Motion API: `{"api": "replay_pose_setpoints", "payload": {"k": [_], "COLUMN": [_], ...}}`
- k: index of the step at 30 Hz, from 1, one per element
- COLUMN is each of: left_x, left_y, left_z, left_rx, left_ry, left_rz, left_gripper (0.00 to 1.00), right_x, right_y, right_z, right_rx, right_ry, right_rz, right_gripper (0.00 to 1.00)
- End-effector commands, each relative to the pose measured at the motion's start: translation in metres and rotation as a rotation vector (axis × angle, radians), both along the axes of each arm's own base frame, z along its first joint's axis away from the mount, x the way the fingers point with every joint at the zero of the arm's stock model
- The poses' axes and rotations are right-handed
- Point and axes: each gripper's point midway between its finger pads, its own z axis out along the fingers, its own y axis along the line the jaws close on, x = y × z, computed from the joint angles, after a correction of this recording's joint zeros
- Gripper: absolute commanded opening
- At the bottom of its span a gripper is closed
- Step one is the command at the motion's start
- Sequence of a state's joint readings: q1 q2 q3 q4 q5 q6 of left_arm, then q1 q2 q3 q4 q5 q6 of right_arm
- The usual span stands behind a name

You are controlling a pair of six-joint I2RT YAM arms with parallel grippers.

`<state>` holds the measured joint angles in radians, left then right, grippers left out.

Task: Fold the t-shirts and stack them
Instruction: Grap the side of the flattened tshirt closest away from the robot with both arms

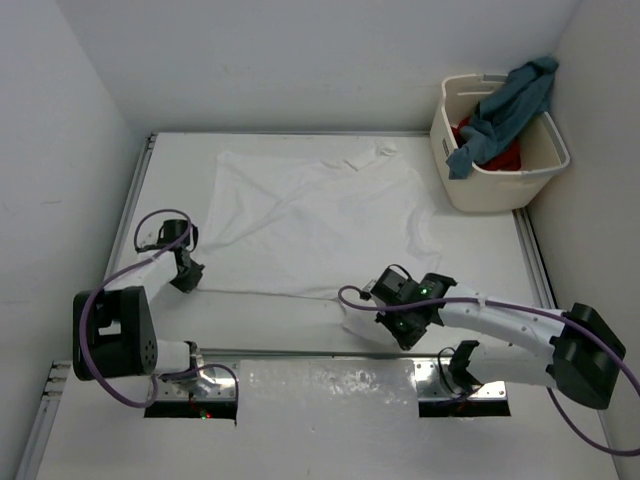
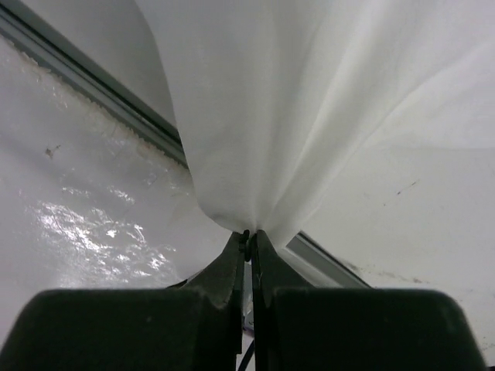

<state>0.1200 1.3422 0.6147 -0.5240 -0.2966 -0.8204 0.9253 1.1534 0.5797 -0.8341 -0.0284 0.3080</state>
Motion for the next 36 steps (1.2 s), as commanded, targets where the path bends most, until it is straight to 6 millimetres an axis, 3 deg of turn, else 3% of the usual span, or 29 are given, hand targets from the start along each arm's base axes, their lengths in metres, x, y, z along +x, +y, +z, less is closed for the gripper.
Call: {"api": "replay_pose_setpoints", "payload": {"k": [1, 6, 11, 17, 20, 22, 23, 26, 30, 36], "left_x": [-0.013, 0.018, 0.044, 0.085, 0.098, 0.115, 0.12, 0.148, 0.169, 0.194], "left_y": [-0.003, -0.011, -0.011, -0.008, -0.006, -0.004, -0.003, -0.003, -0.001, 0.0], "left_z": [0.007, 0.03, 0.052, 0.079, 0.077, 0.087, 0.082, 0.091, 0.092, 0.095], "left_rx": [-0.018, -0.068, -0.07, -0.072, -0.069, -0.067, -0.073, -0.086, -0.09, -0.102], "left_ry": [-0.001, -0.137, -0.213, -0.286, -0.264, -0.289, -0.273, -0.287, -0.28, -0.292], "left_rz": [0.006, -0.027, -0.038, -0.057, -0.056, -0.055, -0.055, -0.063, -0.072, -0.079], "left_gripper": [0.0, 0.0, 0.0, 0.0, 0.0, 0.0, 0.0, 0.0, 0.0, 0.0], "right_x": [-0.006, 0.029, 0.076, 0.131, 0.154, 0.17, 0.183, 0.213, 0.243, 0.282], "right_y": [0.0, 0.024, 0.024, 0.034, 0.022, 0.007, 0.007, 0.007, 0.001, -0.024], "right_z": [0.006, 0.021, 0.036, 0.071, 0.074, 0.075, 0.083, 0.096, 0.103, 0.11], "right_rx": [0.018, 0.084, 0.128, 0.164, 0.141, 0.087, 0.097, 0.126, 0.122, 0.088], "right_ry": [0.016, -0.092, -0.151, -0.27, -0.273, -0.299, -0.327, -0.365, -0.396, -0.441], "right_rz": [-0.028, -0.04, -0.185, -0.187, -0.257, -0.301, -0.313, -0.352, -0.393, -0.459], "right_gripper": [0.0, 0.0, 0.0, 0.0, 0.0, 0.0, 0.0, 0.0, 0.0, 0.0]}}
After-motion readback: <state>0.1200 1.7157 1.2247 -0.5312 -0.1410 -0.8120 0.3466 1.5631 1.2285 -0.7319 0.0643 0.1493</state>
